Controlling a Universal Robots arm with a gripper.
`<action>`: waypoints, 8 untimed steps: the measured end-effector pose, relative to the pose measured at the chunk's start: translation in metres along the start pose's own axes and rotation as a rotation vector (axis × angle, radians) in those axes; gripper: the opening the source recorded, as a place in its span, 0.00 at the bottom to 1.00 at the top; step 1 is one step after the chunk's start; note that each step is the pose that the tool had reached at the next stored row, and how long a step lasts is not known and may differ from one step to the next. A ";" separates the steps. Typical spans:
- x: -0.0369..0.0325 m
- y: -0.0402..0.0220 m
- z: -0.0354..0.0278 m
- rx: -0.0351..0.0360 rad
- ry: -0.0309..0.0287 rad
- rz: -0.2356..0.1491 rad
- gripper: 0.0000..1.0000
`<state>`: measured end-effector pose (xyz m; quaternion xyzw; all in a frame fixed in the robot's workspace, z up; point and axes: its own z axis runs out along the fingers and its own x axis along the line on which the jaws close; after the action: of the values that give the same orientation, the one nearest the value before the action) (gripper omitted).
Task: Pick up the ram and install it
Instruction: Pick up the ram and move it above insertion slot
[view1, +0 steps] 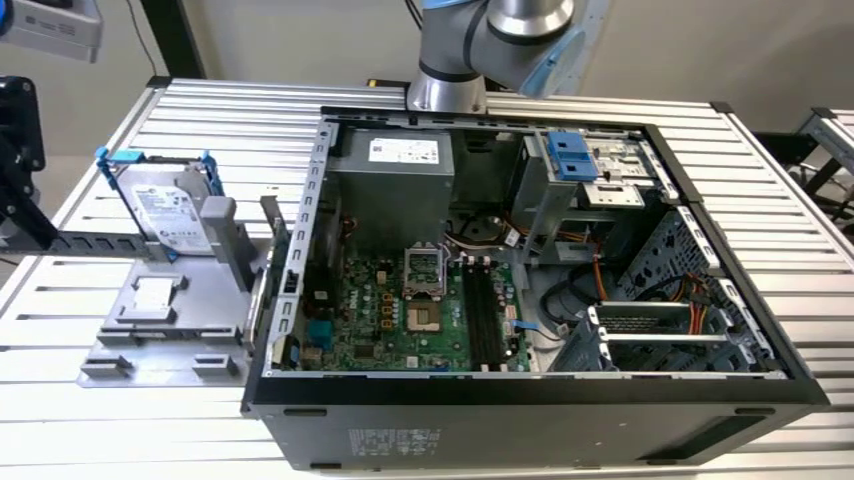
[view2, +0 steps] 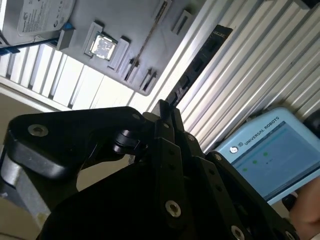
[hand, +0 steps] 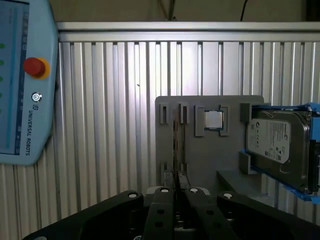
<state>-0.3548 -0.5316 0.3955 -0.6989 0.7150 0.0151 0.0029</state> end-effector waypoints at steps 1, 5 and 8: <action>0.0000 0.0000 -0.0001 0.0000 0.0000 0.000 0.00; -0.0002 -0.0066 -0.0003 -0.0004 0.0002 0.000 0.00; -0.0004 -0.0175 -0.0005 -0.0016 0.0002 0.000 0.00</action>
<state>-0.3374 -0.5316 0.3957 -0.6989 0.7150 0.0156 0.0023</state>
